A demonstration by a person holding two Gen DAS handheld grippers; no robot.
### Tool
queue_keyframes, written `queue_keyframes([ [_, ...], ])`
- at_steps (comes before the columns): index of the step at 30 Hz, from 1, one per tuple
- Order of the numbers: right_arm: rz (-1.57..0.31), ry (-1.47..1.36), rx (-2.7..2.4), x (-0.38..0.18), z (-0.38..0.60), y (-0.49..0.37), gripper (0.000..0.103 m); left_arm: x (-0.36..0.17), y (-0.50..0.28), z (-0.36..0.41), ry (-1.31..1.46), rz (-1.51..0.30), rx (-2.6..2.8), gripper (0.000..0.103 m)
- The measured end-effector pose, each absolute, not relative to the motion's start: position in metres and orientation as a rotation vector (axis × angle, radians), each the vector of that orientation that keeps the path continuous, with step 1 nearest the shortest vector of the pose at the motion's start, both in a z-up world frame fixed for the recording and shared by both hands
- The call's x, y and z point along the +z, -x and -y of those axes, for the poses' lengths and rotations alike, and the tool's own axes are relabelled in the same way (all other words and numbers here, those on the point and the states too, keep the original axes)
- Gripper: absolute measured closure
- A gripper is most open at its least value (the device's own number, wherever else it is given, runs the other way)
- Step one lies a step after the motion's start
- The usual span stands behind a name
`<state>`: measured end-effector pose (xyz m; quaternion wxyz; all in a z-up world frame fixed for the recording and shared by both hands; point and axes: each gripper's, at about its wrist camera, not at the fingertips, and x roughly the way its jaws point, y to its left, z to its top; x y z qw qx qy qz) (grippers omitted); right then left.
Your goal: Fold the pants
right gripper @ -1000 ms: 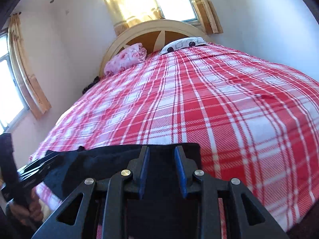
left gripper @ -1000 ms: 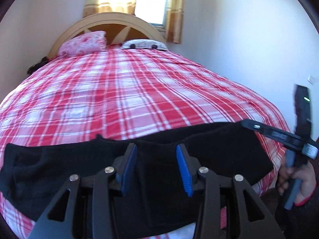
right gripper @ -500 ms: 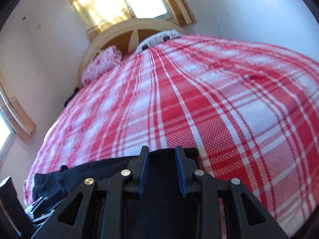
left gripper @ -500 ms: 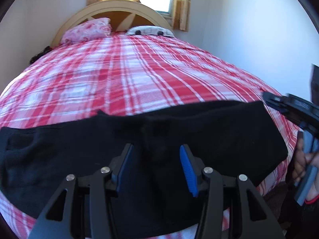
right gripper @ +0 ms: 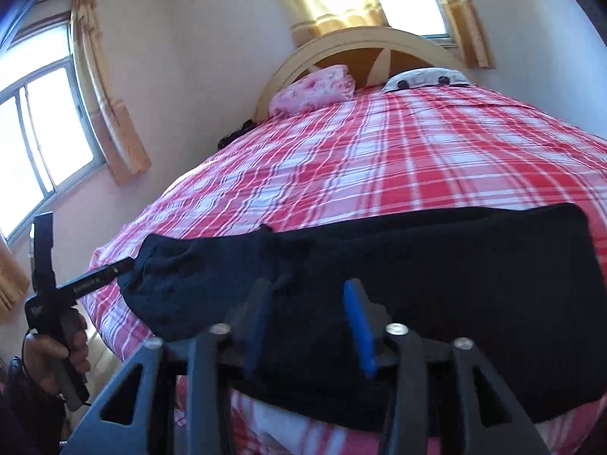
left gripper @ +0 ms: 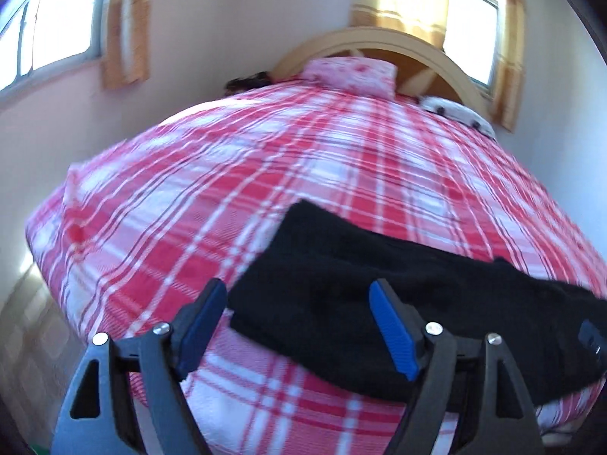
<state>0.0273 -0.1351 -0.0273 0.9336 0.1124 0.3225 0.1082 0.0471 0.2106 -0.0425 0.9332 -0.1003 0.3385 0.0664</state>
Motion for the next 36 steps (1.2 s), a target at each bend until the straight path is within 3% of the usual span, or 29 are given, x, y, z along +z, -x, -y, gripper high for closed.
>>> queue_keyframes([
  [4, -0.699, -0.281, 0.211, -0.044, 0.125, -0.034, 0.045, -0.069, -0.051, -0.234, 0.438, -0.745, 0.117, 0.023],
  [11, -0.697, -0.242, 0.206, -0.048, 0.118, -0.027, 0.043, -0.082, -0.062, -0.222, 0.467, -0.751, 0.142, 0.022],
  [13, -0.698, -0.248, 0.208, -0.048, 0.117, -0.028, 0.040, -0.081, -0.063, -0.225, 0.526, -0.739, 0.126, 0.030],
  [15, -0.697, -0.250, 0.208, -0.049, 0.116, -0.028, 0.037, -0.082, -0.064, -0.233, 0.628, -0.730, 0.062, 0.056],
  [16, -0.695, -0.251, 0.209, -0.049, 0.116, -0.027, 0.037, -0.083, -0.065, -0.238, 0.676, -0.731, 0.034, 0.060],
  [23, -0.691, -0.301, 0.219, -0.051, 0.121, -0.027, 0.035, -0.090, -0.062, -0.246, 0.774, -0.707, 0.022, 0.066],
  [26, -0.694, -0.304, 0.221, -0.050, 0.121, -0.027, 0.035, -0.092, -0.063, -0.254, 0.843, -0.700, 0.020, 0.077],
  [36, -0.604, -0.340, 0.158, -0.019, 0.167, -0.007, 0.035, -0.013, -0.064, -0.181, 0.469, -0.572, -0.130, 0.080],
])
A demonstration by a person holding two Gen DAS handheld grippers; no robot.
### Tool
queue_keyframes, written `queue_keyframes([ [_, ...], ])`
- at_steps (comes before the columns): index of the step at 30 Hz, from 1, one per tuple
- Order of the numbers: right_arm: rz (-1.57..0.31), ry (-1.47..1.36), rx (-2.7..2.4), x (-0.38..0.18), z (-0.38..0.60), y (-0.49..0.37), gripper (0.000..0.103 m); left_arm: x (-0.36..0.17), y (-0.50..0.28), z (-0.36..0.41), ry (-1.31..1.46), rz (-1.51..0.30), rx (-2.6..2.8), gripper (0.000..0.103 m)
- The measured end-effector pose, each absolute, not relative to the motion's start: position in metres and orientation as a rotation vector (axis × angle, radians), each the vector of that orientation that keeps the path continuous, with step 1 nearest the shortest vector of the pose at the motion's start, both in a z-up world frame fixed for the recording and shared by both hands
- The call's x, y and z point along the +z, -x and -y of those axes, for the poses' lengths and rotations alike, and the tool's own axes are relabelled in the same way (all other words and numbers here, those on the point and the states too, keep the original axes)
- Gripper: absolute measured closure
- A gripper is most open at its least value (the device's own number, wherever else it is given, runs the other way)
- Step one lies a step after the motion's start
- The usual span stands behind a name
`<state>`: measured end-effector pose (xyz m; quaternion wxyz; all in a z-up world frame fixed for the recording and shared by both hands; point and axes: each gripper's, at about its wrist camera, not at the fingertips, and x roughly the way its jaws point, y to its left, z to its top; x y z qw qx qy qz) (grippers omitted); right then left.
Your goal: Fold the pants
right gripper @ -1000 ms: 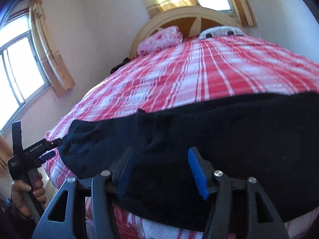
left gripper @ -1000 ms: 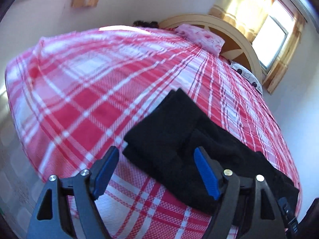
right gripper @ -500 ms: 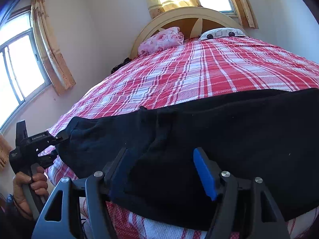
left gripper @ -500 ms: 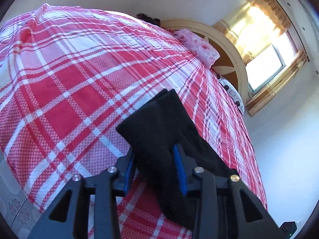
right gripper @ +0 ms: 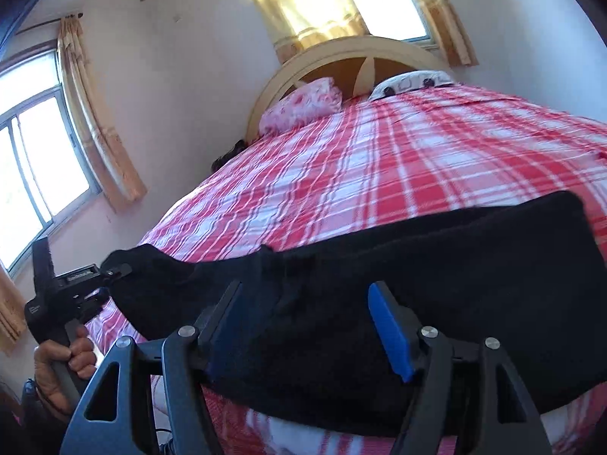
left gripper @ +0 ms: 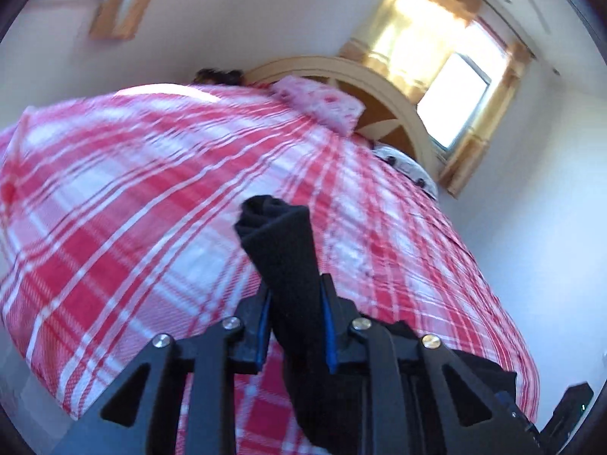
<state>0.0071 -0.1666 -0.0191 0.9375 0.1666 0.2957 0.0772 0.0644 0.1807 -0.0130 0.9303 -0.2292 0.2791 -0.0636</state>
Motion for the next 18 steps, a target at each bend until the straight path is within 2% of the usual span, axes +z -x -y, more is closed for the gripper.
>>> queue_keyframes([
  [10, -0.603, -0.584, 0.025, -0.025, 0.271, 0.027, 0.035, 0.040, -0.057, -0.040, 0.277, -0.490, -0.575, 0.080],
  [18, -0.543, -0.608, -0.080, -0.009, 0.325, 0.068, 0.035, 0.014, -0.024, 0.098, 0.074, -0.555, -0.897, 0.080],
])
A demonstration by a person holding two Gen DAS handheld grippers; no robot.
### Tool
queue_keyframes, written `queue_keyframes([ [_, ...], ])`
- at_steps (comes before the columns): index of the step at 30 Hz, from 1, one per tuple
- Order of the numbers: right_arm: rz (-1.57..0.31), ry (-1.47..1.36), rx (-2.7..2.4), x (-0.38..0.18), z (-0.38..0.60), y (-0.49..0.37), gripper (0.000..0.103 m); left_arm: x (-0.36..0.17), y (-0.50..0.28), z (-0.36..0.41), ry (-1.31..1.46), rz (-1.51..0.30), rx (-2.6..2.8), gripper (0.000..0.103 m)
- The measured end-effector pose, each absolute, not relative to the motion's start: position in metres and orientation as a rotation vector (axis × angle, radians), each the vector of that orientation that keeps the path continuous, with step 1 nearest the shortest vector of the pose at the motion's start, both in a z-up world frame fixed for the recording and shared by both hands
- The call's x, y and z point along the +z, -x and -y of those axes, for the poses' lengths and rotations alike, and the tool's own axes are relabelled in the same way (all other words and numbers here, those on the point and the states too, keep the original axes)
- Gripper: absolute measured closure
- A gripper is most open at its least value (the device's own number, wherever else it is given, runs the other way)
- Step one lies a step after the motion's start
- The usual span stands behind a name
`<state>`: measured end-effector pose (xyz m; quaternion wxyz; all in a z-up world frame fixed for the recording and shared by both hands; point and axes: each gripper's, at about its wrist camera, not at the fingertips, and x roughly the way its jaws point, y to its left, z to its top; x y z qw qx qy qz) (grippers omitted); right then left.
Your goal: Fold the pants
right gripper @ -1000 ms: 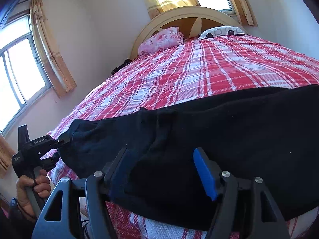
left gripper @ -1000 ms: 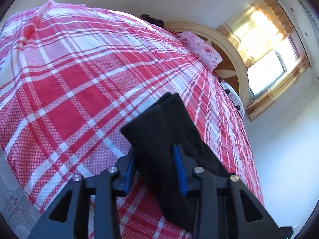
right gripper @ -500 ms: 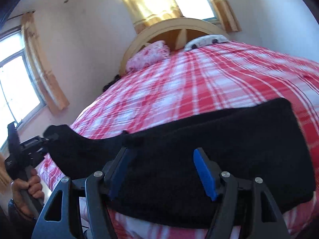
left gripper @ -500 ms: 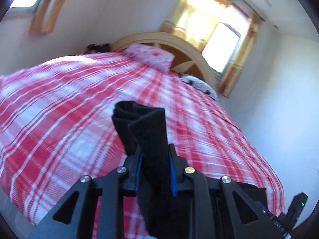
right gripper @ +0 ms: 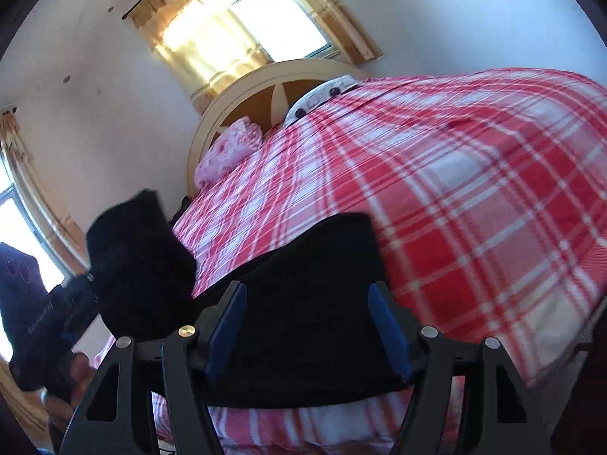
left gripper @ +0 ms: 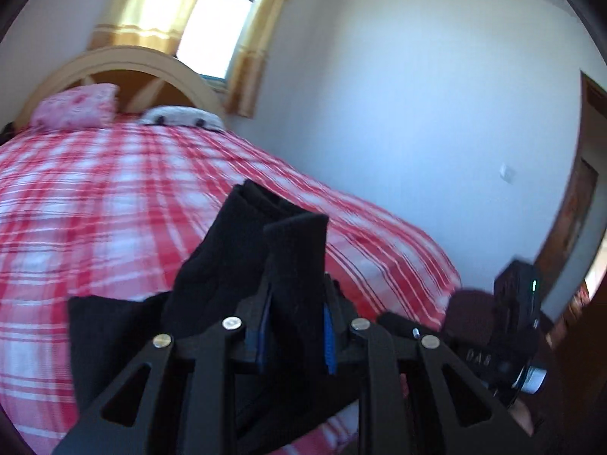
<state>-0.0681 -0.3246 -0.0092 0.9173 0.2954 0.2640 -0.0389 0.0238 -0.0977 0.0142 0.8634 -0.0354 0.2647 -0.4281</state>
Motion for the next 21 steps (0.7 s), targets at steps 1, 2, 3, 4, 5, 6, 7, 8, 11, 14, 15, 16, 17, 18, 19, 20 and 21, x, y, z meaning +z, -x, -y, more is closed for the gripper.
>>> queue_keyframes([
  [1, -0.550, -0.615, -0.091, -0.010, 0.329, 0.070, 0.035, 0.006, -0.020, 0.111, 0.034, -0.555, -0.906, 0.080],
  [2, -0.550, -0.617, -0.109, -0.010, 0.334, 0.073, 0.035, -0.002, -0.017, 0.121, -0.003, -0.555, -0.908, 0.080],
  [3, -0.547, -0.614, -0.125, -0.010, 0.338, 0.076, 0.035, -0.011, -0.016, 0.130, -0.040, -0.562, -0.910, 0.080],
  [4, -0.546, -0.611, -0.137, -0.010, 0.339, 0.077, 0.035, -0.020, -0.016, 0.138, -0.076, -0.576, -0.911, 0.080],
  [5, -0.551, -0.615, -0.148, -0.012, 0.343, 0.080, 0.035, -0.028, -0.015, 0.143, -0.105, -0.588, -0.908, 0.080],
  [6, -0.554, -0.622, -0.152, -0.014, 0.346, 0.082, 0.035, -0.034, -0.012, 0.147, -0.132, -0.588, -0.905, 0.080],
  [7, -0.556, -0.631, -0.156, -0.016, 0.349, 0.083, 0.035, -0.036, -0.008, 0.151, -0.156, -0.582, -0.903, 0.080],
  [8, -0.559, -0.638, -0.158, -0.017, 0.353, 0.084, 0.035, -0.040, -0.003, 0.153, -0.186, -0.571, -0.901, 0.080],
  [11, -0.570, -0.660, -0.150, -0.023, 0.355, 0.084, 0.035, -0.045, 0.004, 0.158, -0.269, -0.558, -0.909, 0.075],
  [14, -0.569, -0.681, -0.125, -0.024, 0.353, 0.080, 0.035, -0.040, 0.019, 0.157, -0.292, -0.560, -0.991, 0.052],
  [15, -0.565, -0.689, -0.109, -0.023, 0.353, 0.079, 0.035, -0.038, 0.026, 0.154, -0.302, -0.561, -1.017, 0.044],
  [16, -0.560, -0.693, -0.093, -0.021, 0.354, 0.079, 0.035, -0.036, 0.031, 0.149, -0.313, -0.561, -1.037, 0.041],
  [17, -0.551, -0.695, -0.062, -0.017, 0.353, 0.078, 0.035, -0.034, 0.035, 0.142, -0.308, -0.569, -1.048, 0.038],
  [18, -0.542, -0.692, -0.037, -0.014, 0.352, 0.078, 0.035, -0.033, 0.036, 0.135, -0.290, -0.577, -1.048, 0.038],
  [19, -0.531, -0.682, 0.001, -0.010, 0.349, 0.076, 0.035, -0.029, 0.035, 0.123, -0.252, -0.595, -1.042, 0.038],
  [20, -0.531, -0.670, 0.025, -0.008, 0.348, 0.072, 0.035, -0.028, 0.031, 0.115, -0.230, -0.604, -1.032, 0.038],
  [21, -0.544, -0.647, 0.058, -0.005, 0.344, 0.064, 0.035, -0.025, 0.029, 0.105, -0.203, -0.610, -1.005, 0.037],
])
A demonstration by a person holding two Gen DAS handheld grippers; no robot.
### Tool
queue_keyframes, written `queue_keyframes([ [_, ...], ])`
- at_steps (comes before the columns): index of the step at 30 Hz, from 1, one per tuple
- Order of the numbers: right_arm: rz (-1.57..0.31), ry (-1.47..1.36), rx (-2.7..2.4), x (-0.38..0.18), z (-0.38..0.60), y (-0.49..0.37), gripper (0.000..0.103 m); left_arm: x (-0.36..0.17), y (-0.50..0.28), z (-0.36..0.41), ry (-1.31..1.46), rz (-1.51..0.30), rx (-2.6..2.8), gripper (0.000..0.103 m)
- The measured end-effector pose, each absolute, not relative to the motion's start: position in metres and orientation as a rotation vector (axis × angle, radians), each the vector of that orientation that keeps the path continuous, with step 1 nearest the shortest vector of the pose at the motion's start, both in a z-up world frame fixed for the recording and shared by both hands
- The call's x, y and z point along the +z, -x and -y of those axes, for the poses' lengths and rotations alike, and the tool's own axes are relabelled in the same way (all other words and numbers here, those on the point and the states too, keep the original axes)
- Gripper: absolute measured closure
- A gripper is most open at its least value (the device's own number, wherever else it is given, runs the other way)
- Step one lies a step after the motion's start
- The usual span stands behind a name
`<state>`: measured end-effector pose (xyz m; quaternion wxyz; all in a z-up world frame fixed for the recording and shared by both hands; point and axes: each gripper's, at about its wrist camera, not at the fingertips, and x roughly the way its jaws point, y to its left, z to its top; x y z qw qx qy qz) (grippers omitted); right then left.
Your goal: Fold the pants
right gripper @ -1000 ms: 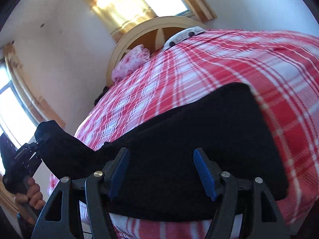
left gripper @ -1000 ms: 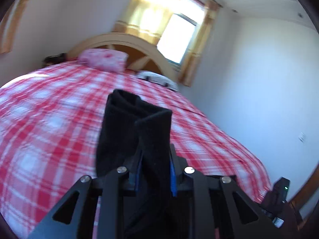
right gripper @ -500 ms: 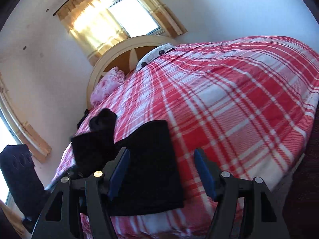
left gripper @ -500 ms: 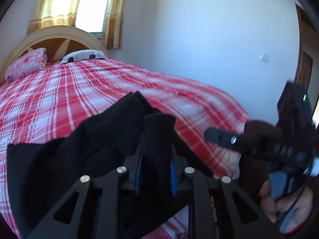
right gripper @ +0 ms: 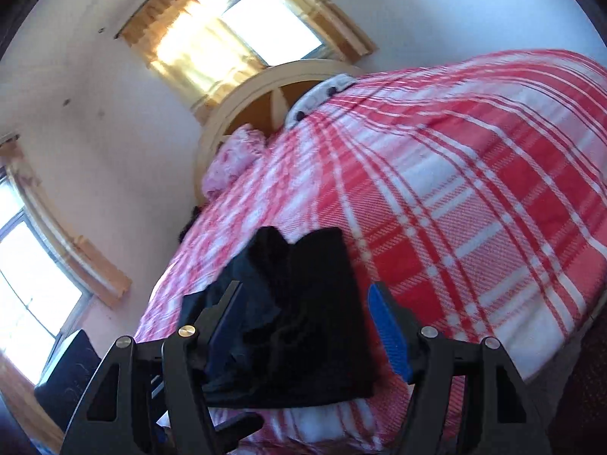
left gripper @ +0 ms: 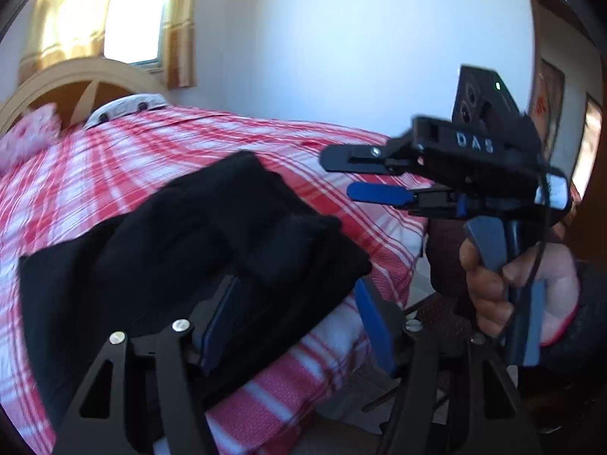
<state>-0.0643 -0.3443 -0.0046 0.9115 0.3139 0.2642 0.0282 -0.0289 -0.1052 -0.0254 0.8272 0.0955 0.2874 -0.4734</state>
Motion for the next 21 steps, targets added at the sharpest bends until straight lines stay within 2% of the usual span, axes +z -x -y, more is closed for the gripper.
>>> queue_keyframes([
  [8, -0.648, -0.552, 0.141, -0.024, 0.320, 0.005, 0.035, 0.001, -0.005, 0.028, -0.036, -0.600, -0.726, 0.029],
  [14, -0.709, -0.397, 0.098, -0.028, 0.297, 0.020, 0.035, -0.008, -0.020, 0.006, -0.007, -0.622, -0.605, 0.026],
  [16, -0.728, -0.340, 0.083, -0.030, 0.288, 0.025, 0.048, -0.011, -0.028, 0.007, 0.014, -0.649, -0.583, 0.026],
  [17, -0.746, -0.268, 0.066, -0.032, 0.281, 0.027, 0.063, -0.012, -0.030, 0.007, 0.025, -0.659, -0.576, 0.026],
  [19, -0.735, -0.262, 0.083, -0.031, 0.280, 0.028, 0.073, -0.013, -0.032, 0.008, 0.031, -0.677, -0.564, 0.026],
  [20, -0.735, -0.308, 0.104, -0.029, 0.286, 0.029, 0.084, -0.011, -0.031, 0.007, 0.026, -0.678, -0.564, 0.026],
  [21, -0.732, -0.333, 0.110, -0.027, 0.289, 0.030, 0.085, -0.010, -0.030, 0.006, 0.018, -0.672, -0.563, 0.026],
])
